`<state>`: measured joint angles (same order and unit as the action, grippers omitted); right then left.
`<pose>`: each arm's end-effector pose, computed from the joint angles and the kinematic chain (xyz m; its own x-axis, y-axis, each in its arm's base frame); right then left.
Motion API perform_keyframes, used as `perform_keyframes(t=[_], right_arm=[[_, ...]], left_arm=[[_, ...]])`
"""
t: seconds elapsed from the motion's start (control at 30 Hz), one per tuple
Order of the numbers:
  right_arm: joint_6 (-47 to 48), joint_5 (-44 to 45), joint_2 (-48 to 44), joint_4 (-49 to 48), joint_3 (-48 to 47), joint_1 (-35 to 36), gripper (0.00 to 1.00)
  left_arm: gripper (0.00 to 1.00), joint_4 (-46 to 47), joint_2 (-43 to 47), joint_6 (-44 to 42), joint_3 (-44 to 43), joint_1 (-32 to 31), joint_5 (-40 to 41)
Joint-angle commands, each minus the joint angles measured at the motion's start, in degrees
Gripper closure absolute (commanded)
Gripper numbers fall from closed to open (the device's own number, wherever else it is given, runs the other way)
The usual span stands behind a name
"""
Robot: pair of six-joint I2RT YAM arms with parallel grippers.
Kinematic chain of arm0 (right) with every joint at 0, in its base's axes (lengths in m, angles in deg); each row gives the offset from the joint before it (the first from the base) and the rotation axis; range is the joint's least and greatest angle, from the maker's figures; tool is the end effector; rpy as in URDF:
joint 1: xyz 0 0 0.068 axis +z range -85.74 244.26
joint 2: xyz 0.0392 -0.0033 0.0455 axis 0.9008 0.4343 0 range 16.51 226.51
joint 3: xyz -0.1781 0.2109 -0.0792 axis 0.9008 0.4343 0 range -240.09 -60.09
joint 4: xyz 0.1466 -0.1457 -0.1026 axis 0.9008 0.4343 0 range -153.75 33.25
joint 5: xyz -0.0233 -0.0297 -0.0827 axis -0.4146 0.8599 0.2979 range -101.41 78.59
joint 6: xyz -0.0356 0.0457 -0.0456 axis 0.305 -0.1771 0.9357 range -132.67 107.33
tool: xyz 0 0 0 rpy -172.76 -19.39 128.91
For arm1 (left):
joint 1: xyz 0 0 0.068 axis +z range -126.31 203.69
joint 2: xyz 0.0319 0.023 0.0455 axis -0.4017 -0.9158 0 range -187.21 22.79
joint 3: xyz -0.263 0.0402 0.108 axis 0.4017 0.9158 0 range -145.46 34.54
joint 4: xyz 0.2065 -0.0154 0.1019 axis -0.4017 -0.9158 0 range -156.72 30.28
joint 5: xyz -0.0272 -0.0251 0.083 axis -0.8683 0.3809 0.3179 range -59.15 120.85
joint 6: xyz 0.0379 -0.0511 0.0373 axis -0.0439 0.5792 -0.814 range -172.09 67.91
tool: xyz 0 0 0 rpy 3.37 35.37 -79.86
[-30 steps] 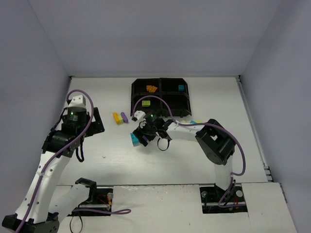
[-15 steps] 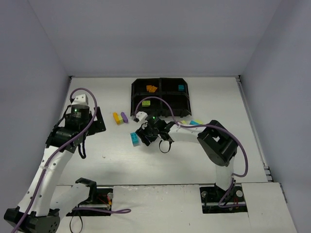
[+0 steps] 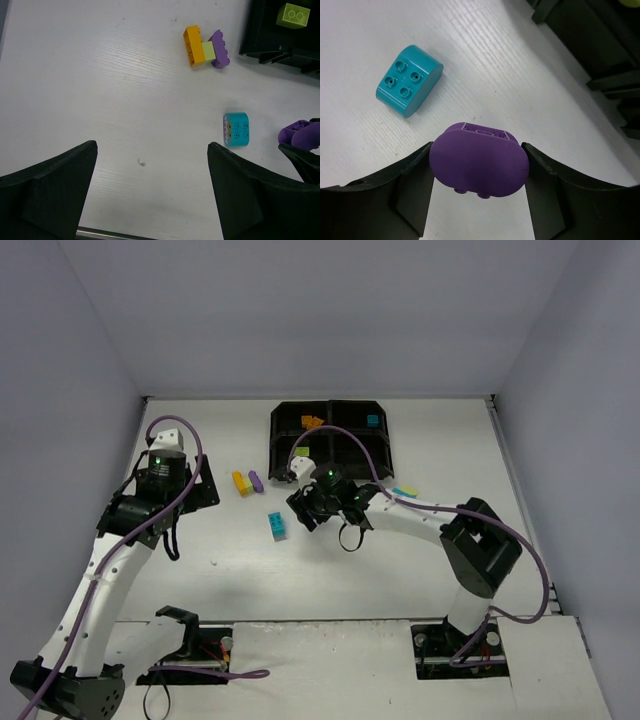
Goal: Sort the legos into containers by color
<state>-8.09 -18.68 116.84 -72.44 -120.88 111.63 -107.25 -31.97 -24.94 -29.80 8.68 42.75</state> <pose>0.2569 0.2905 0.2299 -0.2821 -0.4233 -0.8610 -0.8286 0.5599 -0.0037 0.1617 -0.0302 0.3530 -0.5725 -0.3089 -0.7595 -0.1854 0.9511 -0.2470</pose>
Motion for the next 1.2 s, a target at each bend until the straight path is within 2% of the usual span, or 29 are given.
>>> perform_keyframes(t=[0.0,0.7,1.17], right_arm=[[-0.27,1.12,-5.76,-0.45,-2.31,-0.97,1.00],[-4.14,0.24,-11.13,0.25,-7.32,-10.37,1.00],[-4.58,2.26,-10.77,0.69,-10.48,-12.75,1.00]], left_arm=[[0.15,2.61,-0.34,-0.88,-2.99,-0.20,0.93],[0.15,3.14,-2.81,-0.88,-4.31,-0.20,0.40],[0.15,3.41,-3.68,-1.58,-4.48,-0.20,0.76]])
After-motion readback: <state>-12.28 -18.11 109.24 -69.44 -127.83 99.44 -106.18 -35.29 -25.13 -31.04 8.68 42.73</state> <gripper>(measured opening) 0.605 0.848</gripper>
